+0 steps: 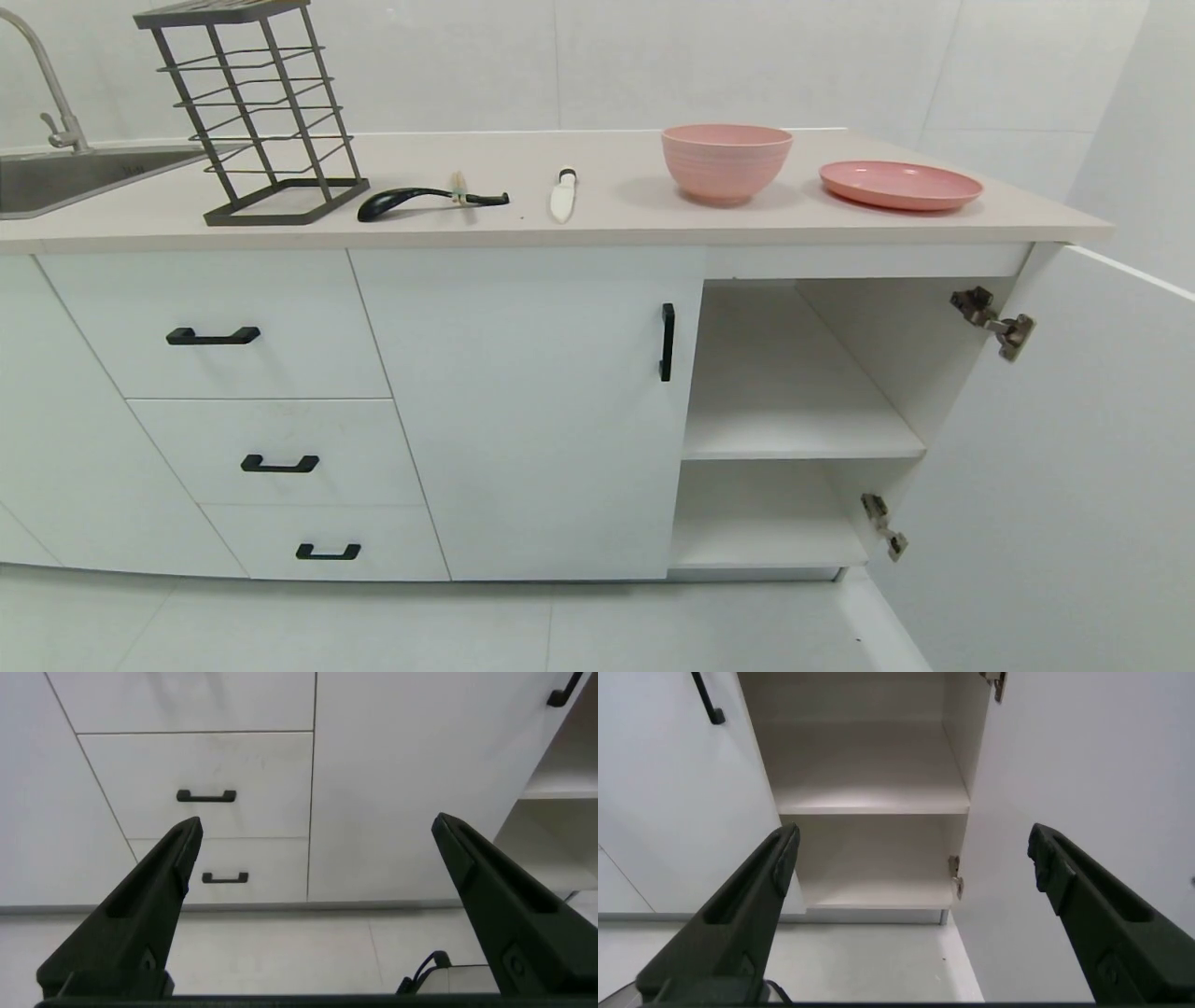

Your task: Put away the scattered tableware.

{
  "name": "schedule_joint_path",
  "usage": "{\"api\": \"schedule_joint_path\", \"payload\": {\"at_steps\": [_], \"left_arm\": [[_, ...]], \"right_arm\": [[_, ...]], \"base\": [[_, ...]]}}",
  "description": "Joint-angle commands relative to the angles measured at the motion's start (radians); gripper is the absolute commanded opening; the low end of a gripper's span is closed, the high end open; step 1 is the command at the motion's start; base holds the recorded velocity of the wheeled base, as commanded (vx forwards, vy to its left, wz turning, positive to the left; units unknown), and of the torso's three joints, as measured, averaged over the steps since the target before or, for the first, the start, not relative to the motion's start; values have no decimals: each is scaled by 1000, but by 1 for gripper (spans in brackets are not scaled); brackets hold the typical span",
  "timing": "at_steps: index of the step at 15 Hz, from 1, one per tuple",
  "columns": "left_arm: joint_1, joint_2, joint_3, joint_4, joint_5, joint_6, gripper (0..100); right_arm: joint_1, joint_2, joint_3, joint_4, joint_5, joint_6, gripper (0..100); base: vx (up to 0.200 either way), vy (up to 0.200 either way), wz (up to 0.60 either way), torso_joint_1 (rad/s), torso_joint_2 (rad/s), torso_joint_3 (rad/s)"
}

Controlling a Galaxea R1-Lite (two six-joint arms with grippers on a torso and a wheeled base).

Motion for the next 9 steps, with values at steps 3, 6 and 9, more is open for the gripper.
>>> {"api": "schedule_joint_path", "payload": {"at_steps": [3, 6, 9], "left_arm": [[0, 4, 0, 0, 0, -1, 100], [0, 4, 0, 0, 2, -3, 100], [0, 4, 0, 0, 5, -6, 100]], "right_arm": [[0, 3, -1, 0, 1, -1, 100], [0, 2, -1, 0, 1, -1, 100], [0, 3, -1, 0, 1, 0, 100]], "base": [[0, -200, 0, 7, 4, 1], [0, -67, 0, 1, 2, -1], [0, 0, 0, 0, 0, 0]]}}
